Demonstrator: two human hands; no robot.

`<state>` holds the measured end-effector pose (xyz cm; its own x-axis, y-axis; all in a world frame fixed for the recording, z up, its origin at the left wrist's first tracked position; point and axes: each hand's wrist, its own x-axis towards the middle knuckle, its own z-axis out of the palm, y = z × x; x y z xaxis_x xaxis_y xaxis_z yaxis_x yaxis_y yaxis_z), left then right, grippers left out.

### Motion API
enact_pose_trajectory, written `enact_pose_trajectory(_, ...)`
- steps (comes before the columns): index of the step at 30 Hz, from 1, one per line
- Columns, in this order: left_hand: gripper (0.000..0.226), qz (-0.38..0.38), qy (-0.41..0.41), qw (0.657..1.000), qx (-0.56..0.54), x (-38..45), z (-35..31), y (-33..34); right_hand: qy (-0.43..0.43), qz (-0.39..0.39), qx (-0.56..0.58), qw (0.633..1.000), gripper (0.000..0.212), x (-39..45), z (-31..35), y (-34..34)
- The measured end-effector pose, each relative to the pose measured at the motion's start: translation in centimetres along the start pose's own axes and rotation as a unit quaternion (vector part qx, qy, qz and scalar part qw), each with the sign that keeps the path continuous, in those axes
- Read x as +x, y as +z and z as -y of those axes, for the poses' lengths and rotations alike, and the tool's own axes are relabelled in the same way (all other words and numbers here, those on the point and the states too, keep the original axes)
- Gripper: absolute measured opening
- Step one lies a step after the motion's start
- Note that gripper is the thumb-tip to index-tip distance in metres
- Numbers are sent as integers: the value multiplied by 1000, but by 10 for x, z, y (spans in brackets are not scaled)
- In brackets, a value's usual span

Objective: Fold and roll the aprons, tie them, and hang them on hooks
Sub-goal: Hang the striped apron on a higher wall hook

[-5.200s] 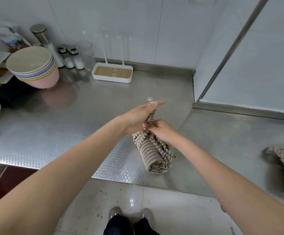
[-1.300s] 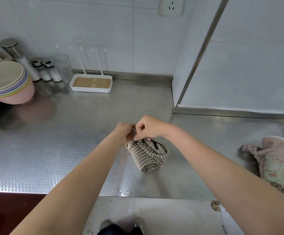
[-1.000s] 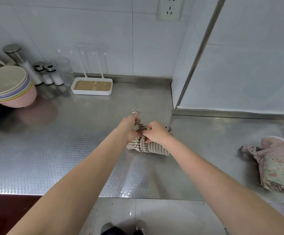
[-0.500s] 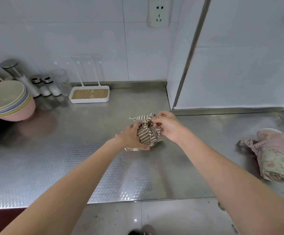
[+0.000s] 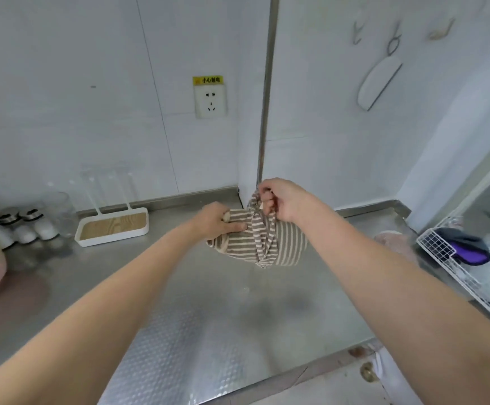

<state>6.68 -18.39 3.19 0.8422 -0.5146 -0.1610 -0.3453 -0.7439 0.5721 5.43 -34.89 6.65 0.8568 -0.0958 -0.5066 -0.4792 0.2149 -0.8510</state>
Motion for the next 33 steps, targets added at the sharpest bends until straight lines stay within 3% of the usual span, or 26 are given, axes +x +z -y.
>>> enact_pose_trajectory(3, 31, -11, 41, 999, -29, 4, -23, -20, -45, -32, 160, 986, 31, -14, 39, -16)
enact_pose_trajectory(8, 36, 11, 86, 995, -45, 13, -65, -49, -121, -19, 125, 985, 25, -47, 71, -20)
enact_pose_trajectory(13, 36, -14, 107, 992, -64, 19, -102, -76, -220, -26, 131, 966, 22, -61, 100, -36)
enact_pose_trajectory(15, 34, -31, 121, 991, -37, 23, -112, -75, -241, -56, 91, 965, 25, -63, 107, -45)
enact_pose_trajectory(19, 29, -96, 144, 984, 53, 35, -134, -69, -213, -171, -190, 943, 40, -74, 127, -78)
enact_pose_trajectory(24, 33, -118, 157, 976, 94, 54, -165, -62, -107, -125, -415, 895, 34, -77, 150, -104)
enact_pose_trajectory(27, 30, -133, 168, 969, 124, 71, -199, -58, -147, -143, -431, 879, 26, -74, 174, -125)
enact_pose_trajectory(33, 31, -176, 181, 954, 163, 96, -270, -78, -265, -110, -284, 915, 28, -81, 232, -168)
